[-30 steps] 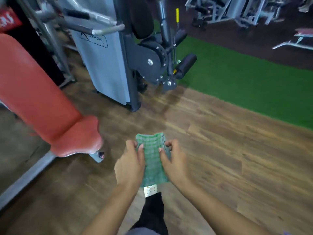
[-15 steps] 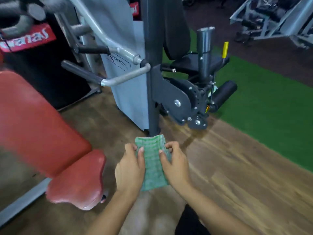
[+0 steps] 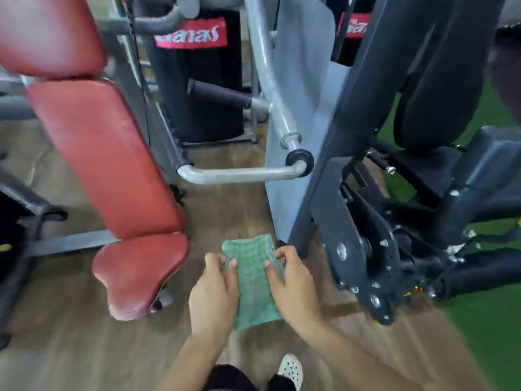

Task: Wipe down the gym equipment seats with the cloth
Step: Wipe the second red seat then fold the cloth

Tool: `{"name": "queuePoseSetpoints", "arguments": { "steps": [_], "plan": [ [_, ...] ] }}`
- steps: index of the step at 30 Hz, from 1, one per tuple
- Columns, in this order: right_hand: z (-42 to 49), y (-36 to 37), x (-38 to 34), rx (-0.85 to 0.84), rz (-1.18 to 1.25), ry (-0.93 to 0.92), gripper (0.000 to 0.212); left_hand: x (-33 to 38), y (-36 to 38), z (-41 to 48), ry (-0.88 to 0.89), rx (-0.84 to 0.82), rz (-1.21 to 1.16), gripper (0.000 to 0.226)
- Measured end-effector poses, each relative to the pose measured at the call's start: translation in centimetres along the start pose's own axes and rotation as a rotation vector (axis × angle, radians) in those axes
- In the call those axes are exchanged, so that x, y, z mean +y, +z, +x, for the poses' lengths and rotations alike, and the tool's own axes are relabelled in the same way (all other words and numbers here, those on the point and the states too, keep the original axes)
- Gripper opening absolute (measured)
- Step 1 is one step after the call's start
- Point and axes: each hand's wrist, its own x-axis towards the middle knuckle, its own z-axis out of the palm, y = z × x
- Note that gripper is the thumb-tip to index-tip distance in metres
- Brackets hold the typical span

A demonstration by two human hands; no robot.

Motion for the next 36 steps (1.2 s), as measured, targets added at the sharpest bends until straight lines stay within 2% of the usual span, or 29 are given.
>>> {"name": "queuePoseSetpoints", "arguments": {
  "steps": [6,12,15,18,21,23,26,31,33,36],
  "plan": [
    [2.2,-0.3,0.6,-0.128,0.005,-0.093,0.011,0.5,0.5,-0.2,-0.108,0.101,-0.064,0.015],
    [3.3,0.0,0.4,-0.119,0.029,-0.158,0.012,0.6,-0.9,0.8,-0.088,0.149,-0.09,0.019],
    [3.8,0.4,0.3,-0.096,0.033,-0.186,0.015,0.0,-1.3,1.3,-0.057,0.1,-0.08,0.026],
    [4.2,0.4,0.1,-0.071,0.036,-0.224,0.009,-0.5,-1.6,2.1,-0.074,-0.005,-0.086,0.052],
    [4.8,0.4,-0.1,-0.176,0.114,-0.201,0.013,-1.1,-1.8,3.3,-0.118,-0.121,-0.076,0.065],
    [5.4,0.3,-0.1,-0.268,0.19,-0.199,0.018,-1.3,-1.9,4.1,-0.15,-0.192,-0.077,0.058],
    [6.5,-0.2,-0.4,-0.367,0.224,-0.247,0.013,-1.4,-1.7,5.2,-0.178,-0.232,-0.062,0.038],
    [8.0,-1.6,-1.8,-0.419,0.257,-0.351,0.02,-0.5,-1.8,6.4,-0.201,-0.123,-0.004,0.015],
    [8.5,-2.2,-2.2,-0.457,0.259,-0.364,0.025,-0.3,-1.9,7.0,-0.126,-0.106,0.019,0.02],
    [9.1,-3.0,-2.1,-0.521,0.24,-0.385,0.022,-0.2,-1.8,7.7,0.045,-0.235,-0.096,0.055]
  ]
}}
